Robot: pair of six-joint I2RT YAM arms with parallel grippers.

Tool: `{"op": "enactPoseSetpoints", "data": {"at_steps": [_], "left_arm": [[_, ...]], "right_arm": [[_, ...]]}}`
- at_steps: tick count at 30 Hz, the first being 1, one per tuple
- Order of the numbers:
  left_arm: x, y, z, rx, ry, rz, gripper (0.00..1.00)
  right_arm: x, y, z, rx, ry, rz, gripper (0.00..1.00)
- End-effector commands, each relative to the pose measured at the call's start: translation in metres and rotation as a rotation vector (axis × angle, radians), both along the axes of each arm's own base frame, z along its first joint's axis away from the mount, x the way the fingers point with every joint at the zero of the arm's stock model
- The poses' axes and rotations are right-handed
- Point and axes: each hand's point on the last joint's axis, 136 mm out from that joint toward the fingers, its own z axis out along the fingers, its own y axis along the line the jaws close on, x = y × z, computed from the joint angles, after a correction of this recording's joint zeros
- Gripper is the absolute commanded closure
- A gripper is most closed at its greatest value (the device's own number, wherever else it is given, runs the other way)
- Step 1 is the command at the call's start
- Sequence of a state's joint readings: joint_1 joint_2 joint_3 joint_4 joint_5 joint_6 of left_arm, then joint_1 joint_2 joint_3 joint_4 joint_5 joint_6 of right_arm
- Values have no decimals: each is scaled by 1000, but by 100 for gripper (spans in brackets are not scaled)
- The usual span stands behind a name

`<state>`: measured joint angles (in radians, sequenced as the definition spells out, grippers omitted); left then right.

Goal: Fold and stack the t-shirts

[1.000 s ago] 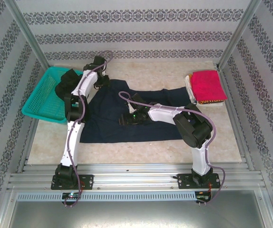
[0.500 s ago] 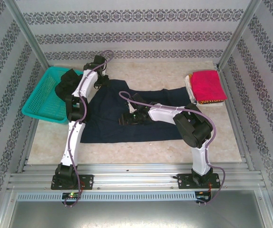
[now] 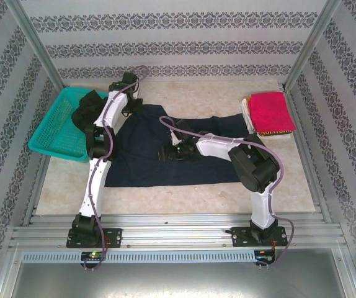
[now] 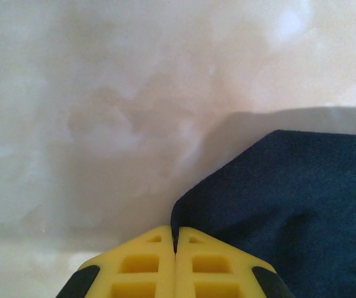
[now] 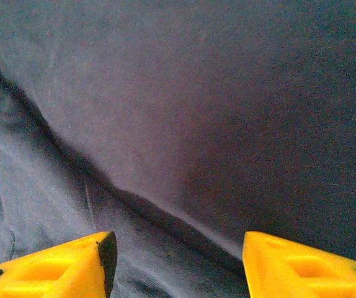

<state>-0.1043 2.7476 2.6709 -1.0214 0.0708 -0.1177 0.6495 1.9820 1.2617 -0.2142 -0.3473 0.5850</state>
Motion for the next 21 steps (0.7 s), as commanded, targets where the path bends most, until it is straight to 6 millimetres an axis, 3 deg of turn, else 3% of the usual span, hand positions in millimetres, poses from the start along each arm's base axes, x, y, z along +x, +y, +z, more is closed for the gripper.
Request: {"op": "enactPoseSetpoints", "data": {"at_steps": [1,6,11,14,17,21], "left_arm": [[-3,-5,10,-31,-1,-6,100],[2,-17,37,-93,-68,-39,100],[1,-28,56,-145,-117,-80,100],[3,-27,63,-140,-151,-87,100],[4,-27,68,-136,-169,-90,100],[3,-27,69,-138,-165,-91,100]], "right_arm": [[33,-35,48,-14,-146,-94,43],[88,-116,75,-101,-270,-283,39],[133,-209,72,-227,-261,-489,38],[156,-255,64,-271,-218,-623,40],[177,-287,52,-309,-176,-738,45],[197,-312,43,-380,-164,-850,51]]}}
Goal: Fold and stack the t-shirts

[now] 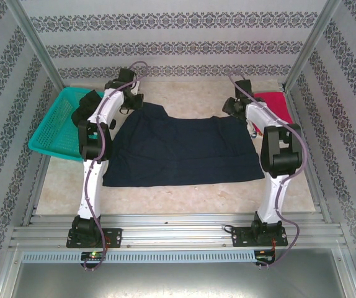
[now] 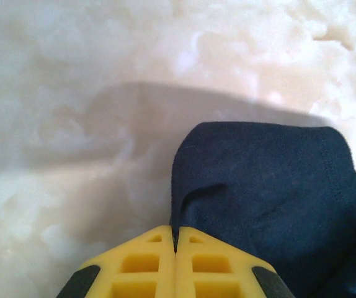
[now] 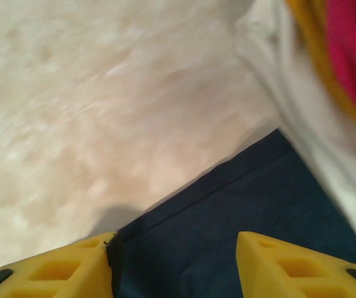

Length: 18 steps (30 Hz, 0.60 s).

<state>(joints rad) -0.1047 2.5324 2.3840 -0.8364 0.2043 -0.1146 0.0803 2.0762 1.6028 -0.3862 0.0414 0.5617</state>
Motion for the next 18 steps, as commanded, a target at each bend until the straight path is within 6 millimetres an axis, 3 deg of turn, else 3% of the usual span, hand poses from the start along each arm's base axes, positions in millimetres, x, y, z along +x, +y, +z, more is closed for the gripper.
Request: {"op": "enactPoseSetpoints", "data": {"at_steps": [1,5,11,18], "left_arm": [[5,-4,24,-7,-64,-28,100],[3,-4,20,-6,-49,-30,100],[-2,-6,17,-14,-31,-39,100],[0,-8,17,-26,-39,-37,100]], "right_arm": [[6,-20,-9,-74,54,-128,52],[18,-29,-22,-102,80,-190,54],[21,-47,-39,-155,139,-266,59],[21,-47,-61,-123,198,-283,60]]}}
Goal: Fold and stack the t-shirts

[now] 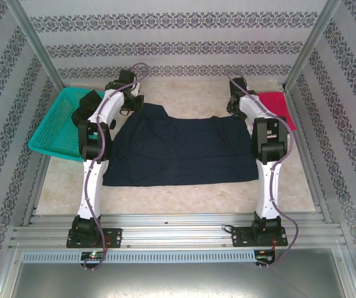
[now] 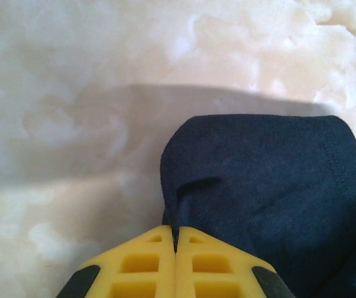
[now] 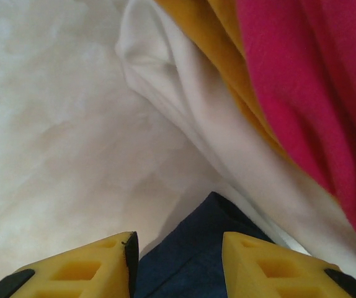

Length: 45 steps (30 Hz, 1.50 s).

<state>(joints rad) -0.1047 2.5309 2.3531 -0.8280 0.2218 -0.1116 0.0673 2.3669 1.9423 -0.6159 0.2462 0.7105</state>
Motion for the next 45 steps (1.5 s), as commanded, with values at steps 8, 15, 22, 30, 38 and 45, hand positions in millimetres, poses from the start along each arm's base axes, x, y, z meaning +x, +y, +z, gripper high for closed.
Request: {"op": "enactPoseSetpoints", "data": {"at_steps": [8,15,22,30,38,45], "left_arm": [[2,-5,21,-15,-54,-24,100],[-2,-3,18,-8,-56,-27,100],[-2,-4,19,-15,-61,-27,100],[0,-3,32,-19,-97,-28,100],[7,-2,75,-51,-179,-31,100],[-3,-5,110,-84,-246,-33,100]], "right_arm": [[-3,2,-27,13,96,-19,63],[-4,-4,-29,6,114,-29,70],[-8,-3,-31,11,144,-23,92],[-10,-5,1,-9,86,-1,100],[-21,-7,43,-27,-16,30,100],[-35,-6,64,-16,-79,59,100]]}}
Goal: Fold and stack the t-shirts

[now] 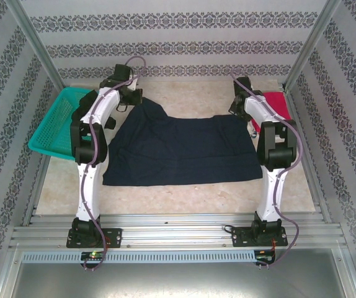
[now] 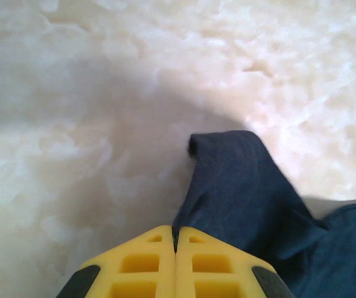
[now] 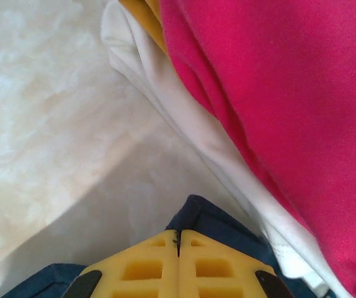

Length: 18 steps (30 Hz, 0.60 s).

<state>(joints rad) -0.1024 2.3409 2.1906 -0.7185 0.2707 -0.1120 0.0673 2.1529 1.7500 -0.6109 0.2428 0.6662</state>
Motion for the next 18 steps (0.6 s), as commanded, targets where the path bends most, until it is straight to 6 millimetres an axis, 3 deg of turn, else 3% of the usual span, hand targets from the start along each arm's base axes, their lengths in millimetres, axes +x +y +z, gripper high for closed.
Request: {"op": "enactPoseSetpoints", "data": {"at_steps": [1,9,18], "left_arm": [[1,1,49,-33,-120,-9,100],[-24,8,70,-53,-179,18,100],[-50,6,72,-129,-177,6,100]], "right_arm": [[0,-3,25,4,-75,26,100],[-18,7,64,35,-178,115,100],[-61,8,82,38,-213,163,100]]}}
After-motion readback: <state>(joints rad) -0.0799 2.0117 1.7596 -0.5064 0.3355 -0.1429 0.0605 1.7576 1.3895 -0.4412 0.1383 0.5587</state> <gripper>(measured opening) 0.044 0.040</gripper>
